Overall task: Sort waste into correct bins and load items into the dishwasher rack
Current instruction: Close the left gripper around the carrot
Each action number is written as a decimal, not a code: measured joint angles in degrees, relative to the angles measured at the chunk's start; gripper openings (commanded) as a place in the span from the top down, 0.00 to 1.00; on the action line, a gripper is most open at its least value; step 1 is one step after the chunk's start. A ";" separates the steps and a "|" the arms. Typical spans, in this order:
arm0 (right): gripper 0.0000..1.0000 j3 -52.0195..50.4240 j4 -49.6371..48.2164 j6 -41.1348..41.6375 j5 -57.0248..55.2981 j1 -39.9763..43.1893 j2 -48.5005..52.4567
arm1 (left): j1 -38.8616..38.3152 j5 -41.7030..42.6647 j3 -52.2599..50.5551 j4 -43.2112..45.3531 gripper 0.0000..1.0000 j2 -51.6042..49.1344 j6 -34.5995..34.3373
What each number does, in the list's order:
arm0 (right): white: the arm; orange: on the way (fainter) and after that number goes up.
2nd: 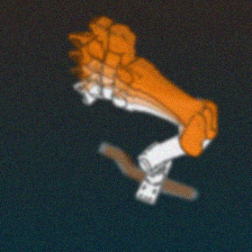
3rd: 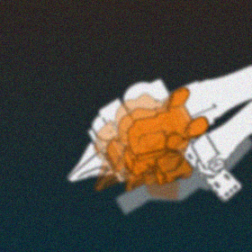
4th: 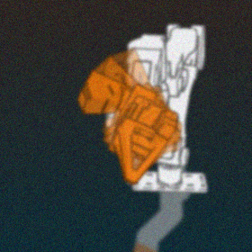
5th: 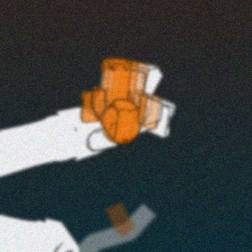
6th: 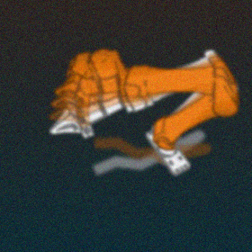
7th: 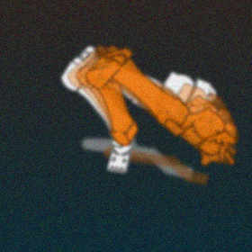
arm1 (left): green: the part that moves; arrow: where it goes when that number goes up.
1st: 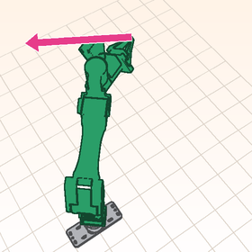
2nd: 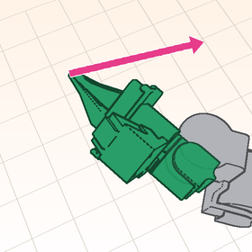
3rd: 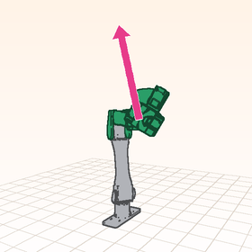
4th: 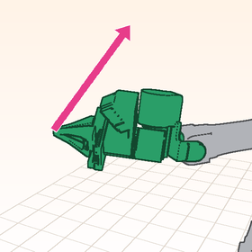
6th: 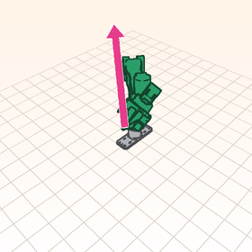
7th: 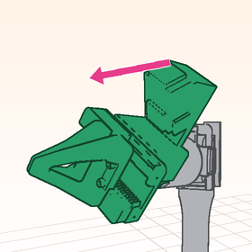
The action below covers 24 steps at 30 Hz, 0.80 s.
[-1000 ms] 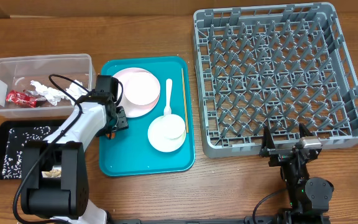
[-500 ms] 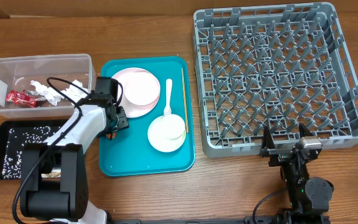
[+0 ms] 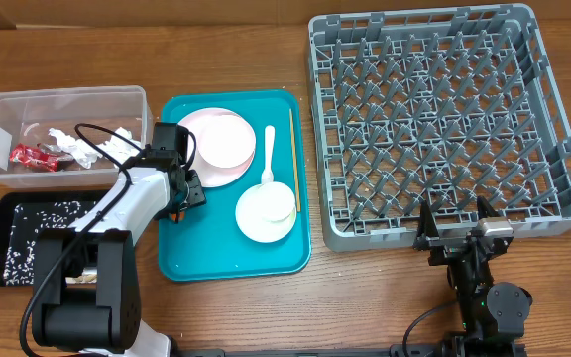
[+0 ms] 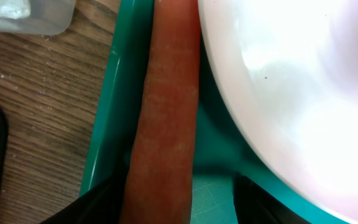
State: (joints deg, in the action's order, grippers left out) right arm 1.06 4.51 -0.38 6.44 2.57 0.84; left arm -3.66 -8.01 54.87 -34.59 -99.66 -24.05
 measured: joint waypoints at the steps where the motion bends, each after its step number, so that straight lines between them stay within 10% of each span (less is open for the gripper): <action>1: 0.00 0.00 -0.02 0.00 -0.02 0.00 0.00 | 0.00 -0.15 0.00 0.00 0.41 0.00 0.00; 24: 0.00 0.00 -0.04 -0.02 0.00 -1.09 0.00 | -0.11 -4.28 -0.15 -0.94 0.77 0.02 0.55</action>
State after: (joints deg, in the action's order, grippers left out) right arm 1.06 4.47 -0.40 6.44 1.48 0.84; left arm -3.77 -12.29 54.72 -35.53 -99.63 -23.51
